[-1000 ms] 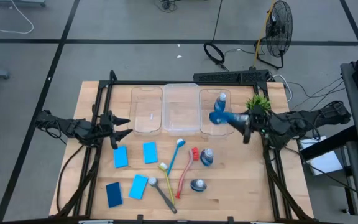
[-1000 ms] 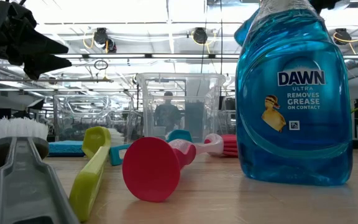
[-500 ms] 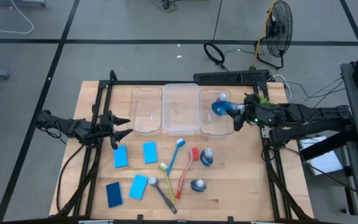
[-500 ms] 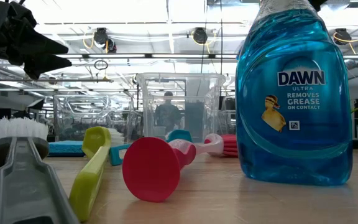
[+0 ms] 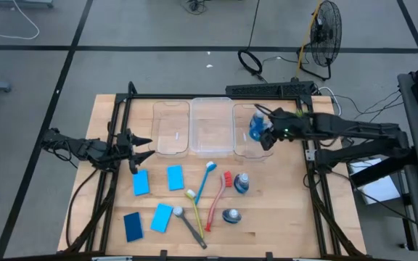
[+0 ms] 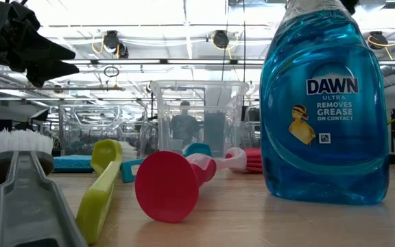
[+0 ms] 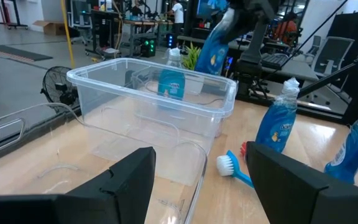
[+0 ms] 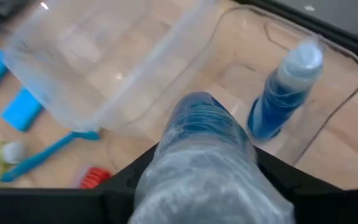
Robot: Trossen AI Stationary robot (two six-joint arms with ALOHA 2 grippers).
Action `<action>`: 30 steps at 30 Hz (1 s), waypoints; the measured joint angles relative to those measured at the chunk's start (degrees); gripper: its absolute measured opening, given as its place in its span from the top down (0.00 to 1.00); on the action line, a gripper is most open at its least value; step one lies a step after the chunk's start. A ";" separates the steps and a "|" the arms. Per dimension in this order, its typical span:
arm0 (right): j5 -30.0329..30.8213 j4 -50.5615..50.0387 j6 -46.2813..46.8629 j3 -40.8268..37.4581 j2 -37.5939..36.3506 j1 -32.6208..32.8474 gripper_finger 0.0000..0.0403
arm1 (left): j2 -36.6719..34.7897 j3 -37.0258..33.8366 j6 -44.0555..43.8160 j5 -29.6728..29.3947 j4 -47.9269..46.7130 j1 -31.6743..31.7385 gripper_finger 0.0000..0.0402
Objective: Pick & Place Kitchen Sink Supplies
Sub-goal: Put the blue dishwashing liquid bottle into the right transparent bin
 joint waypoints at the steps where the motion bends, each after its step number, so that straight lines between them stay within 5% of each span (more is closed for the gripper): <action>1: -0.57 -0.05 -0.80 0.00 0.66 -0.52 0.60 | 0.00 -0.01 0.00 0.00 -0.01 0.00 0.37; 16: -0.75 4.45 -5.53 0.00 9.04 -4.71 0.62 | 0.00 0.00 -0.01 0.00 -0.02 0.00 0.37; 30: 0.69 11.22 4.10 -0.24 17.65 -8.76 0.61 | 0.00 0.00 -0.03 -0.02 -0.02 0.00 0.37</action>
